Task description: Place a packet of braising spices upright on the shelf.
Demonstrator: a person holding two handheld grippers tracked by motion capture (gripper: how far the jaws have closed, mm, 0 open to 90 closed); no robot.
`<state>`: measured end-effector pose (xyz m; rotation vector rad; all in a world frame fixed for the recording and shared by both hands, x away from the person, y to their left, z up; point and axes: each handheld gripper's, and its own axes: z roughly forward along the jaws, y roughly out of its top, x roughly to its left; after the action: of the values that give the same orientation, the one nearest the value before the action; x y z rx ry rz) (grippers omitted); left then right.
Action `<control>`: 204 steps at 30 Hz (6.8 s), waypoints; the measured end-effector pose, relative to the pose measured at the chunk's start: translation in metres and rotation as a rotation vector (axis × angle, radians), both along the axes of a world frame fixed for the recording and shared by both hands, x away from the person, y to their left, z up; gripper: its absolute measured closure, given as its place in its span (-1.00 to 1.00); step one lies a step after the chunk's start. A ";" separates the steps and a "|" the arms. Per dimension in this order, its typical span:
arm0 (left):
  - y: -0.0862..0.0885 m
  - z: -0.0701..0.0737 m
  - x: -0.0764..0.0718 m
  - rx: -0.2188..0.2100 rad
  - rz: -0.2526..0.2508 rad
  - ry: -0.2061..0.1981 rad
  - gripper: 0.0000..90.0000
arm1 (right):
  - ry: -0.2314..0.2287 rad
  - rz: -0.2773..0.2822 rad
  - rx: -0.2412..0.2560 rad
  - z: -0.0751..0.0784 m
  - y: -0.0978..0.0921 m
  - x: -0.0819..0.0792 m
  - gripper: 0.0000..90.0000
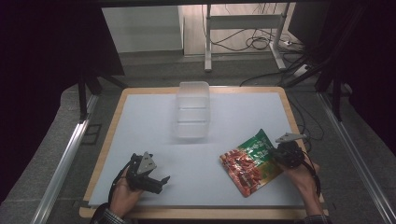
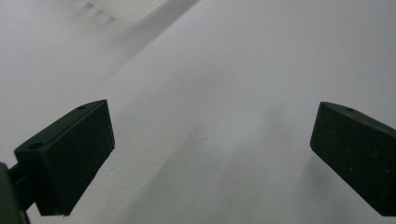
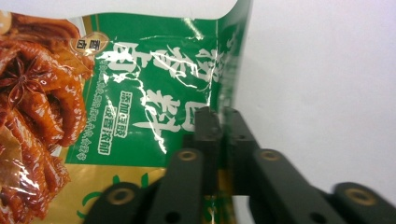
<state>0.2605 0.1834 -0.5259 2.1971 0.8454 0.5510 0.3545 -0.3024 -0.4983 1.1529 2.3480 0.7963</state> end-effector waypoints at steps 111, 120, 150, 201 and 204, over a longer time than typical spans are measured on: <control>0.007 0.006 0.001 -0.074 0.031 0.059 -1.00 | -0.120 0.264 0.497 0.212 0.100 0.050 0.97; 0.007 0.005 0.000 -0.065 0.031 0.043 -1.00 | -0.120 0.283 0.516 0.221 0.121 0.069 0.97; 0.010 0.006 0.000 -0.067 0.034 0.031 -1.00 | -0.127 0.309 0.548 0.218 0.211 0.127 0.97; 0.011 0.005 0.000 -0.081 0.026 0.040 -1.00 | -0.007 0.321 0.322 0.142 0.237 0.146 0.70; 0.011 0.005 0.000 -0.092 0.024 0.042 -1.00 | -0.025 0.324 0.316 0.144 0.236 0.144 0.58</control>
<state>0.2607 0.1948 -0.5206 2.1244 0.9025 0.4693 0.4988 -0.0664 -0.3542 0.8743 2.4833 1.3251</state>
